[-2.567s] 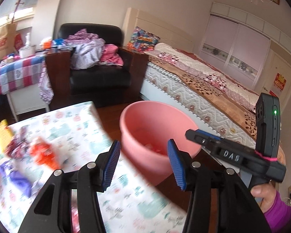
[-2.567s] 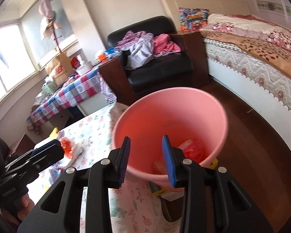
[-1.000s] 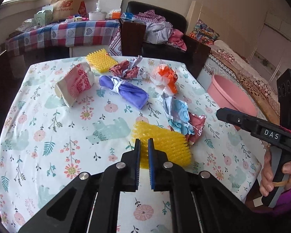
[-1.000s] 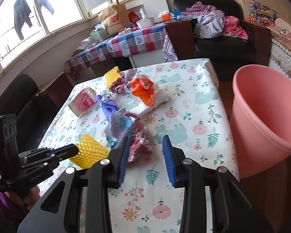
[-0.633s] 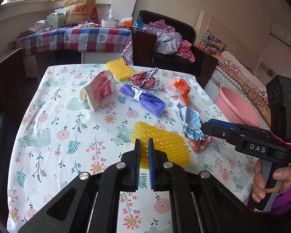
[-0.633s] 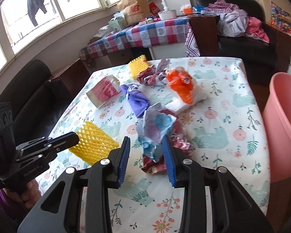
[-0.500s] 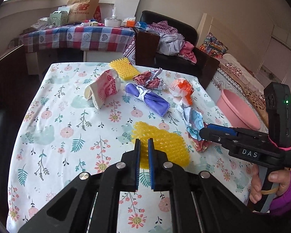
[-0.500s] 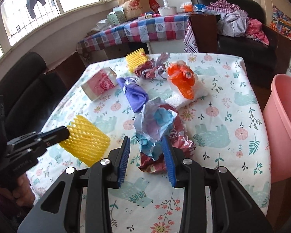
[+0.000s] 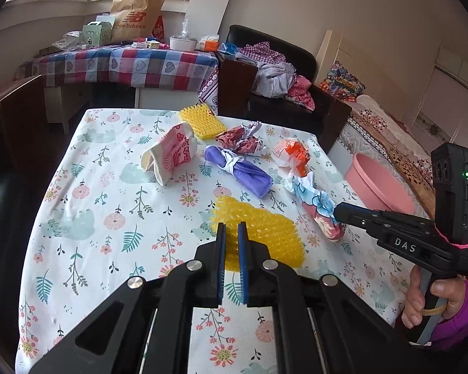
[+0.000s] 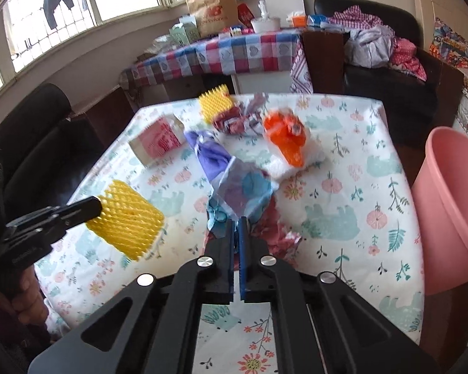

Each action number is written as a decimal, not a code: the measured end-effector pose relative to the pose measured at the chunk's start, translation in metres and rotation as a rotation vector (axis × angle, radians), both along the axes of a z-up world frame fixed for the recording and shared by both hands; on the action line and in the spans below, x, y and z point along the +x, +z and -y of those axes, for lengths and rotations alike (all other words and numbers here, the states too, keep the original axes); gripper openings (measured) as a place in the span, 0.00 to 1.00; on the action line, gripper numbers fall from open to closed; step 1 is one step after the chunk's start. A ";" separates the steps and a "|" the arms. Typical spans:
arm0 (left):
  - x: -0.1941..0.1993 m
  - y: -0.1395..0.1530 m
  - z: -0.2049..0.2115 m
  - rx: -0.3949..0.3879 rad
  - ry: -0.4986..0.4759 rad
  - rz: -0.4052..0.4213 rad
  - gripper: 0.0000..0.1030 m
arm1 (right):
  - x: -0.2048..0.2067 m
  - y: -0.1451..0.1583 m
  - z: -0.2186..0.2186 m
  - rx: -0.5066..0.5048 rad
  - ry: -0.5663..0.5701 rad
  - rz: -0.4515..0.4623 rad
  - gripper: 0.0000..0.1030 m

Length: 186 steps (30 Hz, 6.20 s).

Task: Collect trash
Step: 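Grasp the yellow foam net with the left tool while the right grasps the blue crumpled wrapper, then carry both items over the pink bucket and open both tools, then move both open tools back over the table, then grasp the pink-print paper bag with the left tool while the right grasps the orange-and-white plastic bag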

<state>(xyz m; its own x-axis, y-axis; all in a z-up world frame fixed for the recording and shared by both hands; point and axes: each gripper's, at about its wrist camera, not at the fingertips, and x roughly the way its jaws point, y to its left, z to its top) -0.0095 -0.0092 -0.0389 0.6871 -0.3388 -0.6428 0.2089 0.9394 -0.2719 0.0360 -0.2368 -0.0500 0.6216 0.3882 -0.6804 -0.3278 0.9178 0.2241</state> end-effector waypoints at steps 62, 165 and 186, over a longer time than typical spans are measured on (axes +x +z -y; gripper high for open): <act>0.108 0.022 0.322 0.068 -0.505 0.085 0.07 | -0.007 -0.009 0.259 0.117 -0.612 0.096 0.02; 0.137 -0.030 -0.046 0.122 0.063 -0.012 0.25 | 0.085 -0.009 0.016 -0.035 -0.076 -0.001 0.40; 0.104 -0.022 -0.047 0.029 0.082 -0.033 0.21 | 0.125 -0.024 -0.005 -0.058 -0.019 -0.045 0.50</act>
